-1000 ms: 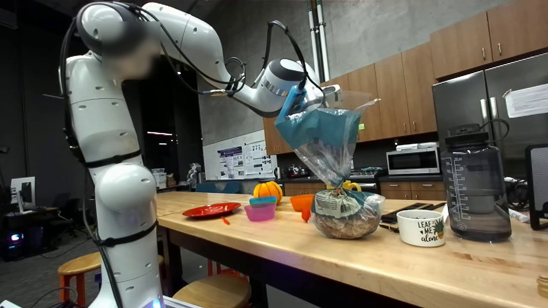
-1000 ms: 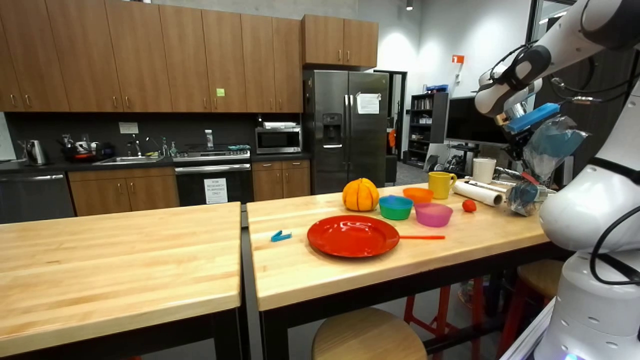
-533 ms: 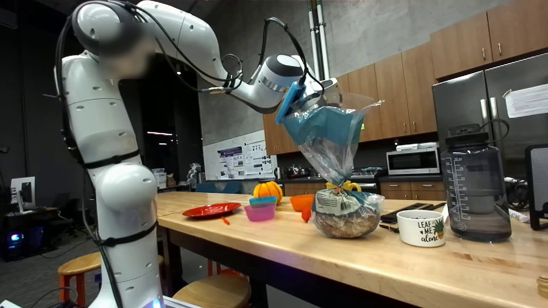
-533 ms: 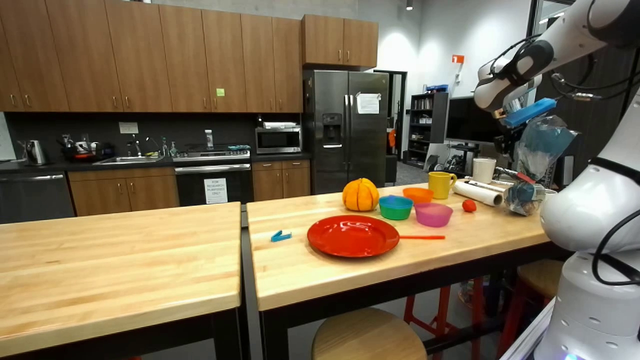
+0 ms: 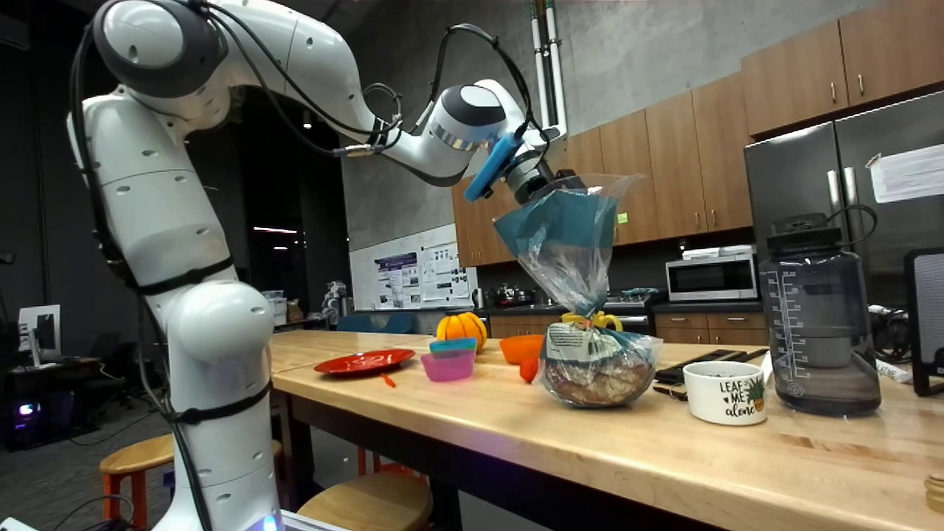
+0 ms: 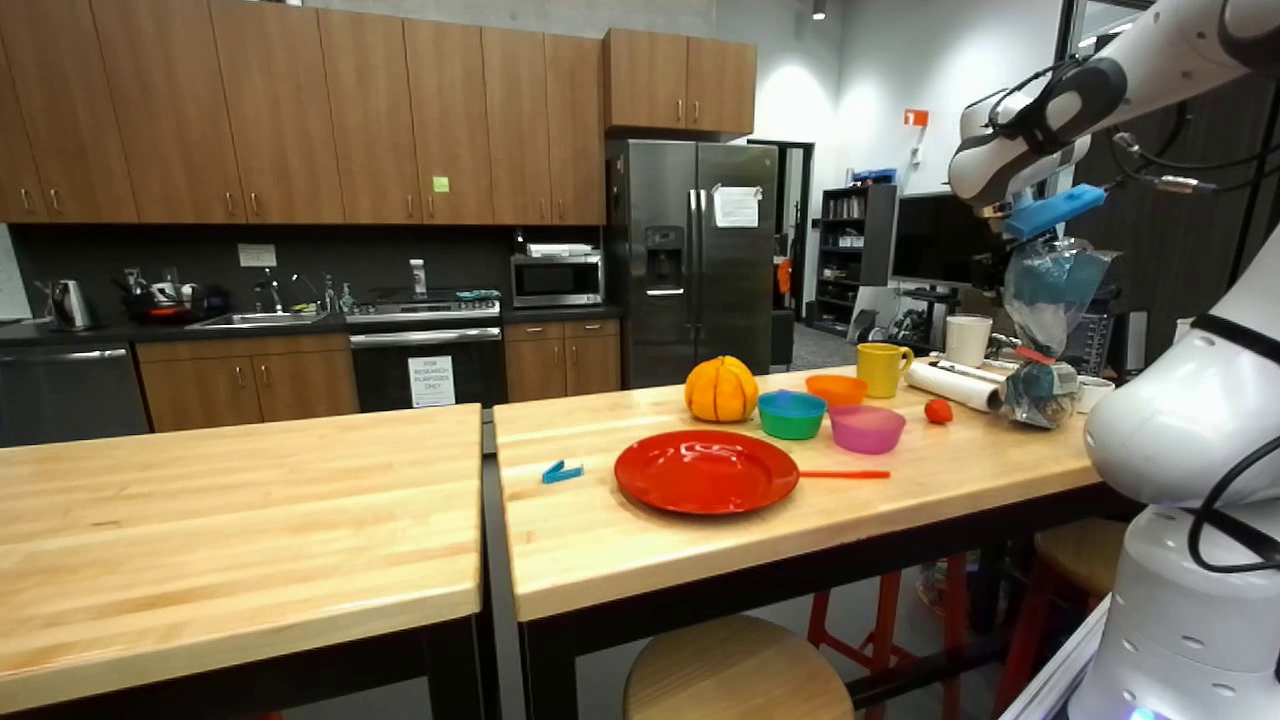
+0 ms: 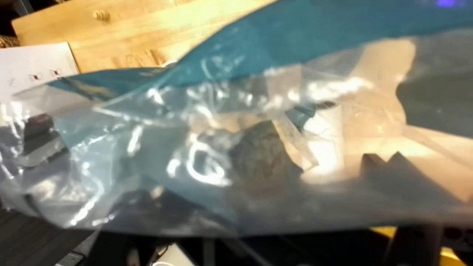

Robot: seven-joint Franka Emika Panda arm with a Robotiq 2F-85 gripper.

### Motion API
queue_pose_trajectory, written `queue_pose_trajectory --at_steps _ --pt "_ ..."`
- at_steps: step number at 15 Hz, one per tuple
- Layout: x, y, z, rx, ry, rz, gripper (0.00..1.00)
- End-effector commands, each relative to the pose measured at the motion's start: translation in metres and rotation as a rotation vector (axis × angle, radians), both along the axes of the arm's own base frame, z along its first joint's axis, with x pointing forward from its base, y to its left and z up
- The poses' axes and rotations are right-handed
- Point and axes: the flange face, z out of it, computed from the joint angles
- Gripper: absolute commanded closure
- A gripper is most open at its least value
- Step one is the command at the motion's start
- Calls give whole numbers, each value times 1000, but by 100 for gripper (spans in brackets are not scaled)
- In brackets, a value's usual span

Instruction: Shift the plastic to the right

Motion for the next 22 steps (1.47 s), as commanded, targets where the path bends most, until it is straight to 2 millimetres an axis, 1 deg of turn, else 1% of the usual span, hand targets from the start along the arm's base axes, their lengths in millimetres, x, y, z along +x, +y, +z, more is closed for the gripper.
queue_pose_trajectory --at_steps 1,7,11,14,16,20,22 --pt "-9 23 6 34 -58 113 0" --pt "-15 52 9 97 -116 250 0" --pt "-17 63 14 87 -187 375 0" --pt "-15 70 19 74 -259 475 0" --pt "-14 76 22 96 -300 515 0" --pt "-10 92 29 156 -354 650 0" --pt "-7 100 33 185 -369 666 0"
